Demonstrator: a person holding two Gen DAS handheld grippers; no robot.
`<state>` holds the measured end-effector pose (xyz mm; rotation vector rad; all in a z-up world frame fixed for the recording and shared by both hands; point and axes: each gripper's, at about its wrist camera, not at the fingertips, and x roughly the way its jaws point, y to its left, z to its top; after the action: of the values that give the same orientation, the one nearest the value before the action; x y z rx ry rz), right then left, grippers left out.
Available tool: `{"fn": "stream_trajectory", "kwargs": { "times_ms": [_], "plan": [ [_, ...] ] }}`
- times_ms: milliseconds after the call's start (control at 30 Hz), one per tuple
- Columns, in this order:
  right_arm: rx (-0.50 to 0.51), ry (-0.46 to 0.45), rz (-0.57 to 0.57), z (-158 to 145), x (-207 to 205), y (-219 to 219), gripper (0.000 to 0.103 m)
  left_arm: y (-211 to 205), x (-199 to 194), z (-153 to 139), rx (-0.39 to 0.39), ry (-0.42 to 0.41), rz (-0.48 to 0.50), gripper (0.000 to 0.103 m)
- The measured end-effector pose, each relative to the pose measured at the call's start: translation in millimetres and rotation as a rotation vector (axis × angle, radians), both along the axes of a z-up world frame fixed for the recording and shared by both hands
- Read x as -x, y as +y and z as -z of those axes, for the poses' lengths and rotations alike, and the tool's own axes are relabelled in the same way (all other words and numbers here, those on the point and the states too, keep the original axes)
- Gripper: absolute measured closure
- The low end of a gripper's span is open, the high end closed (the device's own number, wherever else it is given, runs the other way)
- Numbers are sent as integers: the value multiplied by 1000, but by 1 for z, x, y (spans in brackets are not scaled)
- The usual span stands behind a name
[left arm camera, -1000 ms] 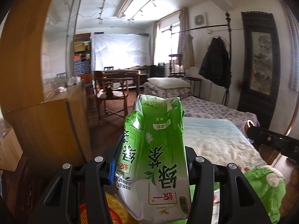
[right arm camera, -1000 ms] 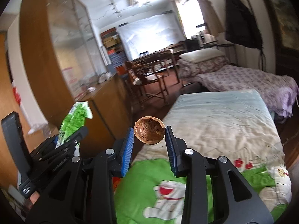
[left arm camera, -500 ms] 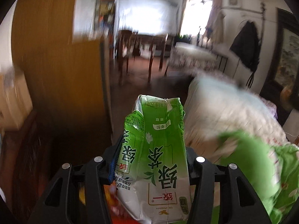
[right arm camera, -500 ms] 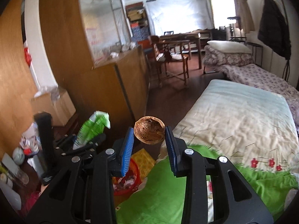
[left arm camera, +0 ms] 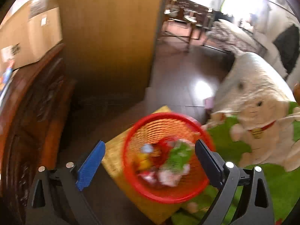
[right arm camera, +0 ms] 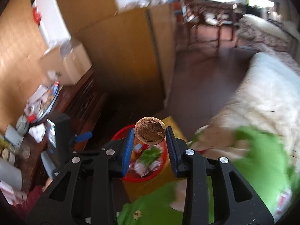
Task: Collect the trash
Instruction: 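Open both tools over the red basket to drop the carton and shell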
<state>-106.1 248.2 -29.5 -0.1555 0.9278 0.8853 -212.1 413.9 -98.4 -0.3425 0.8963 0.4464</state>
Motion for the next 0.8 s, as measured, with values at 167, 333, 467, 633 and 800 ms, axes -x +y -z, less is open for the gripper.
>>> {"fn": "stream_trajectory", "kwargs": {
  "times_ms": [167, 333, 467, 633, 800],
  "plan": [
    [33, 53, -115, 37, -2, 39, 67, 15, 29, 11, -21, 73, -68, 8],
    [44, 115, -104, 59, -11, 46, 52, 9, 42, 21, -40, 126, -56, 8],
    [41, 110, -98, 60, -5, 41, 52, -4, 37, 23, -49, 142, -28, 8],
    [74, 58, -112, 57, 14, 35, 51, -23, 41, 12, -77, 145, 2, 8],
    [108, 32, -118, 53, 34, 11, 48, -34, 51, -5, -105, 137, 20, 8]
  ]
}}
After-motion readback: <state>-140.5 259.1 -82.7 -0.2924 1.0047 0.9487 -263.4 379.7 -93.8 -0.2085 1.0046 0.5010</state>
